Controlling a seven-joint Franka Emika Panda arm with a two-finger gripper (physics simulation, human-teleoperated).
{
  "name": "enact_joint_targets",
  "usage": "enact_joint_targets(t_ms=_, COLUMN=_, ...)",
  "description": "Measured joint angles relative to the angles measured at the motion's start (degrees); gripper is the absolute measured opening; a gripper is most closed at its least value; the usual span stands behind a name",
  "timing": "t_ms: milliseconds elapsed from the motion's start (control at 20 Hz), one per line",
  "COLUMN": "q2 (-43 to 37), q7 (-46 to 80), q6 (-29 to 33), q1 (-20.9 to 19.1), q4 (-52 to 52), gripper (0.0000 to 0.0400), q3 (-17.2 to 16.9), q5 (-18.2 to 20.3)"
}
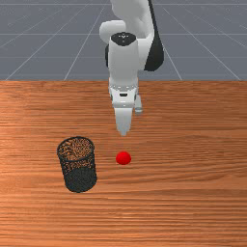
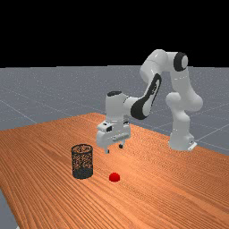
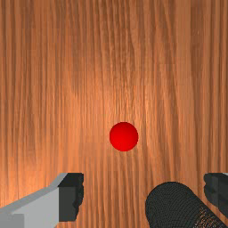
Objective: Put the ball into the container
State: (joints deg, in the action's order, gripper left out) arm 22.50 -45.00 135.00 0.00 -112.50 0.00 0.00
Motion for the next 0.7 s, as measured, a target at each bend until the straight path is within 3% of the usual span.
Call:
enact_joint_targets(t_ms=50, q2=0.0, q7=0.0, q6=0.0, q1=0.0, q4=0.0, gripper=0.0243, q3=0.0, q5=0.0)
enact_joint_targets(t_ms=100, q2=0.0, q7=0.0, q6=0.0, q1=0.0, q4=0.0, gripper=0.0148, q3=0.0, q5=0.0)
enact_joint_targets(t_ms=150, q2=0.0, q7=0.0, q6=0.0, q1=0.0, q4=0.0, gripper=0.009, q3=0.0, q5=0.0)
enact_joint_targets(t_ms=250, q2=0.0, q7=0.0, q6=0.0, q1=0.0, q4=0.0, gripper=0.0033, q3=0.0, q5=0.0)
enact_joint_targets(t_ms=300, q2=-1.99, q7=11.22, q6=-5.46, q1=1.37, q4=1.25, gripper=0.0177, q3=-1.51, q5=0.42)
enact_joint_targets(t_ms=350, q2=1.96, q7=9.04, q6=-9.09, q1=1.09, q4=11.23, gripper=0.0265, q3=-1.27, q5=1.24)
enact_joint_targets(t_ms=400, q2=6.82, q7=5.61, q6=-12.25, q1=0.73, q4=19.72, gripper=0.0318, q3=-0.83, q5=0.58)
enact_joint_targets(t_ms=450, q2=9.39, q7=3.89, q6=-13.91, q1=1.68, q4=23.82, gripper=0.035, q3=-1.66, q5=-2.95)
enact_joint_targets(t_ms=500, q2=10.2, q7=1.85, q6=-15.0, q1=0.31, q4=24.9, gripper=0.037, q3=-0.32, q5=-0.05)
enact_joint_targets(t_ms=600, q2=10.73, q7=1.85, q6=-13.78, q1=0.3, q4=24.37, gripper=0.0389, q3=-0.32, q5=-0.05)
enact_joint_targets(t_ms=650, q2=11.09, q7=7.09, q6=-13.8, q1=3.13, q4=24.56, gripper=0.0393, q3=-2.14, q5=-4.04)
enact_joint_targets(t_ms=700, q2=13.9, q7=6.83, q6=-19.78, q1=3.06, q4=30.11, gripper=0.0396, q3=0.01, q5=-0.56)
